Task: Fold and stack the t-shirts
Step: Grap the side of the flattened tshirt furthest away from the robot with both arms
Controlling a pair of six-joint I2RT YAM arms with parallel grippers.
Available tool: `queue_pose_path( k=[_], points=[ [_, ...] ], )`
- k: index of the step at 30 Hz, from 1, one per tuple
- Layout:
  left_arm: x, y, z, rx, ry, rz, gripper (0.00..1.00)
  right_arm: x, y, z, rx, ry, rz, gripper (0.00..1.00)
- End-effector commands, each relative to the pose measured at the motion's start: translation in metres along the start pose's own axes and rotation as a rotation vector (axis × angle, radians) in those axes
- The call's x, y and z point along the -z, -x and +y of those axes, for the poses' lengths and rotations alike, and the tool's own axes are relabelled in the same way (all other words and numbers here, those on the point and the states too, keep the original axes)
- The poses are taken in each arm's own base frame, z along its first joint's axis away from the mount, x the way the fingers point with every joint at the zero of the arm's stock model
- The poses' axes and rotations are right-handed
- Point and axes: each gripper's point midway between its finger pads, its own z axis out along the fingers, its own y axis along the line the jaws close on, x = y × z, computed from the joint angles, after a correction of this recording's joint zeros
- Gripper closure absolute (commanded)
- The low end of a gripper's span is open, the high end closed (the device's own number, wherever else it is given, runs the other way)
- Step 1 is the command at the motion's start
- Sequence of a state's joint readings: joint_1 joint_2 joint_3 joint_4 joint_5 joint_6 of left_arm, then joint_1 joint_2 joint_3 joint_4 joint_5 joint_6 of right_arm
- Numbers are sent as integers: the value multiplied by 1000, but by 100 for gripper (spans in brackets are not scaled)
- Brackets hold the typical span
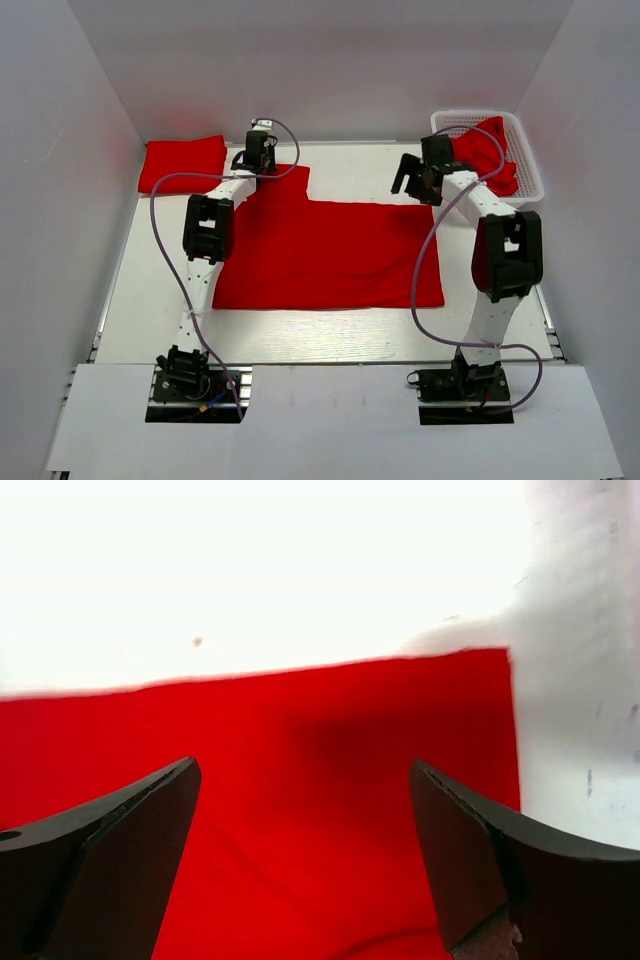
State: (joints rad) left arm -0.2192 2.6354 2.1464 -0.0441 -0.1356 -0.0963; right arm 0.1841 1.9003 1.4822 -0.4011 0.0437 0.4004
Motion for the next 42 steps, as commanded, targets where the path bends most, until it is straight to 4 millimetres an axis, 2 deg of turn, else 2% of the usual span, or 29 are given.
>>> queue_pose_path(
  k=[1, 2, 3, 4, 10, 17, 26, 32, 33, 35, 36, 37, 38, 39, 40, 42],
  points=[
    [20, 14, -4, 16, -22, 20, 100, -7, 22, -14, -80, -122, -67, 10],
    [22, 20, -4, 18, -23, 11, 100, -12, 21, -17, -84, -137, -63, 10],
    [22, 14, -6, 16, -34, 24, 100, -19, 13, -24, -94, -176, -40, 10],
    [24, 14, -5, 16, -34, 26, 100, -23, 18, -24, -97, -184, -45, 10],
    [24, 17, -6, 17, -35, 17, 100, -46, 5, -56, -124, -356, -26, 10],
    [24, 16, -9, 17, -54, 19, 100, -66, 3, -67, -144, -403, -43, 10],
    [27, 25, -3, 23, -47, 9, 100, -77, -17, -75, -143, -436, 9, 10],
    [27, 22, -3, 22, -46, 18, 100, -82, -34, -78, -151, -436, 50, 36],
    [29, 28, -4, 32, -47, 10, 100, -82, -36, -78, -143, -438, 54, 48],
    [31, 31, -9, 33, -77, 4, 100, -82, -34, -79, -143, -435, 49, 60],
    [31, 33, -12, 33, -96, -4, 100, -82, -33, -78, -132, -431, 49, 71],
    [34, 38, -14, 34, -108, -12, 100, -82, -31, -75, -130, -420, 46, 75],
    [34, 33, -16, 33, -119, -1, 100, -84, -33, -75, -122, -419, 52, 78],
    [36, 41, -16, 34, -121, -19, 100, -82, -30, -75, -117, -420, 49, 80],
    [37, 41, -18, 34, -130, -18, 100, -80, -25, -73, -118, -414, 39, 87],
    [46, 57, -18, 36, -133, -43, 100, -77, -20, -73, -111, -418, 25, 97]
  ],
)
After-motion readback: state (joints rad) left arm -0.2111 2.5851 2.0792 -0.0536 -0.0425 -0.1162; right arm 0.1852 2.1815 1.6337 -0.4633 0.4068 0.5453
